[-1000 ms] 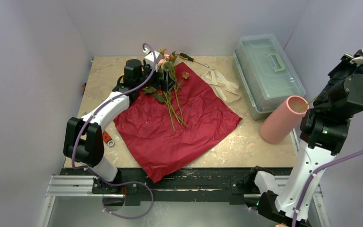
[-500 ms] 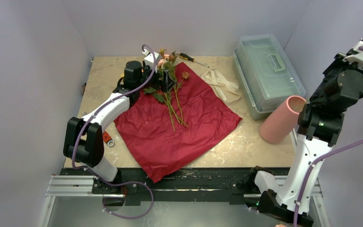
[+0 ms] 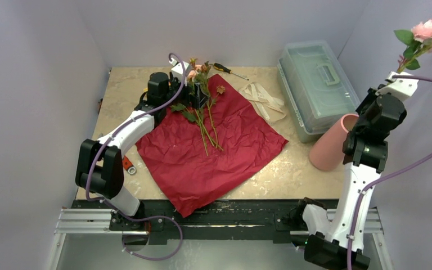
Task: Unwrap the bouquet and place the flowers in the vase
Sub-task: Insert the fake flower into the vase, then pick up the fake flower from the wrapping paper, then insert the fake flower into the vase.
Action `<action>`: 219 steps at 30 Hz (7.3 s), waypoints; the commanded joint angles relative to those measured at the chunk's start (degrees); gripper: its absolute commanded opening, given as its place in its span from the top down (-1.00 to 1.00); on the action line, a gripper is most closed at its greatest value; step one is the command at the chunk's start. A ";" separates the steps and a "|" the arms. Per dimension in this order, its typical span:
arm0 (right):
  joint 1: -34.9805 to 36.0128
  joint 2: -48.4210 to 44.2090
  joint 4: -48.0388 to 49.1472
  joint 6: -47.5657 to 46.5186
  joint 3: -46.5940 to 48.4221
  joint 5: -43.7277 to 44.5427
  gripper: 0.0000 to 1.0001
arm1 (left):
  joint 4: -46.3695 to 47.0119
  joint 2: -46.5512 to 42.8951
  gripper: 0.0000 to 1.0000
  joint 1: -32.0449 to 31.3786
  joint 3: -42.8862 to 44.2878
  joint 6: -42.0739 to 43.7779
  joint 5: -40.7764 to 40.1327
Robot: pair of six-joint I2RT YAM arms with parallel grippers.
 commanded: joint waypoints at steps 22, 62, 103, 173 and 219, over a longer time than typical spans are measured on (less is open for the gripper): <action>-0.73 -7.02 -10.19 7.24 -8.24 -5.74 0.09 | 0.62 6.26 -1.00 -0.08 4.86 -3.71 -2.72; -0.71 0.99 -23.02 -6.88 14.10 -34.84 -0.75 | -13.01 27.89 -0.36 -7.03 20.64 -23.75 -14.13; 3.83 14.57 -27.57 1.61 23.29 -55.08 -0.64 | -8.62 23.57 1.00 -8.43 24.61 -28.12 -17.11; 27.73 16.12 -15.92 9.82 32.10 -43.82 1.00 | 4.19 2.41 -1.00 -23.30 18.40 -7.87 2.01; -1.13 9.50 -21.24 -12.22 36.66 -20.40 1.00 | -3.73 2.41 -1.00 -19.10 12.81 -12.99 -10.12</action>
